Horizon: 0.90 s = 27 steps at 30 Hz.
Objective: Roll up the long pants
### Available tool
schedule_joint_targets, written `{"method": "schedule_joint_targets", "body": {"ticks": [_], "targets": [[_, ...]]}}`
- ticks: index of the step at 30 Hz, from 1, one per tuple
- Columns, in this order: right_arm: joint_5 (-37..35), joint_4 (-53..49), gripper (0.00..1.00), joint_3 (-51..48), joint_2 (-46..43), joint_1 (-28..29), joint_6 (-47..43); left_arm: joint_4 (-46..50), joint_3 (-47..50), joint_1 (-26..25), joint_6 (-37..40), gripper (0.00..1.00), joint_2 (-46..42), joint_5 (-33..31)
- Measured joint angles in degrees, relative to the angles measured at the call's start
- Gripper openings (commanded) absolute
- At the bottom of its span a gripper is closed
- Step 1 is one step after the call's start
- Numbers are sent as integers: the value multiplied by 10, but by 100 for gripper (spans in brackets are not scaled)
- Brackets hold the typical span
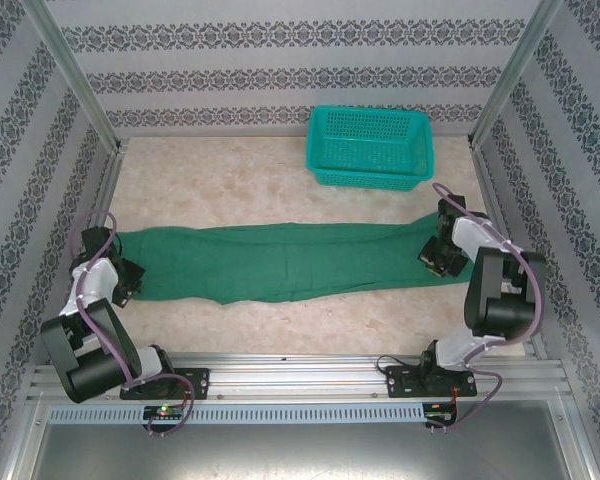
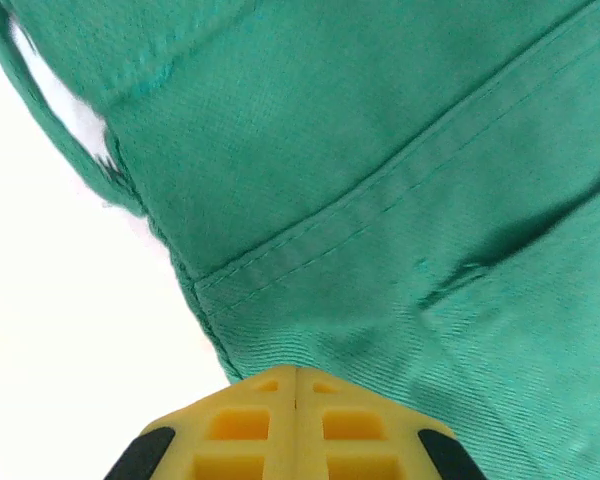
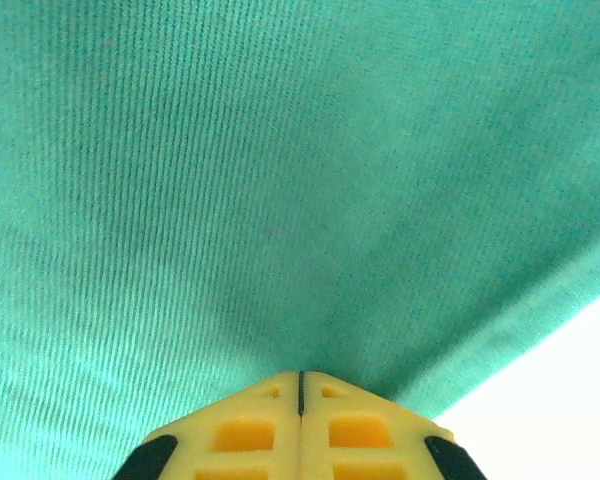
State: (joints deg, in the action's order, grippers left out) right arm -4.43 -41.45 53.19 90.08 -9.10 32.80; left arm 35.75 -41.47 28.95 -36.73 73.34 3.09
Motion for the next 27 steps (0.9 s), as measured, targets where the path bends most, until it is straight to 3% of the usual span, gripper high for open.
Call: {"method": "schedule_joint_targets", "body": {"ticks": [2, 4, 5, 9, 11, 18, 24, 27], "targets": [[2, -2, 0, 3, -36, 14, 0, 3, -36, -7, 0, 4, 1, 12], [9, -7, 0, 20, -47, 36, 0, -4, -64, -35, 5, 30, 1, 34], [13, -7, 0, 31, -44, 50, 0, -9, -75, -56, 6, 31, 2, 46], [32, 7, 0, 54, -7, 106, 0, -17, -108, -183, 21, 30, 28, 64], [42, 13, 0, 57, 22, 126, 2, -22, -109, -221, 23, 29, 44, 75], [54, 21, 0, 83, 115, 149, 5, -46, -89, -245, 22, 19, 93, 89], [54, 23, 0, 163, 176, 153, 4, -65, -89, -262, 30, 1, 150, 91], [55, 21, 0, 188, 192, 159, 4, -67, -89, -263, 35, 0, 176, 91]]}}
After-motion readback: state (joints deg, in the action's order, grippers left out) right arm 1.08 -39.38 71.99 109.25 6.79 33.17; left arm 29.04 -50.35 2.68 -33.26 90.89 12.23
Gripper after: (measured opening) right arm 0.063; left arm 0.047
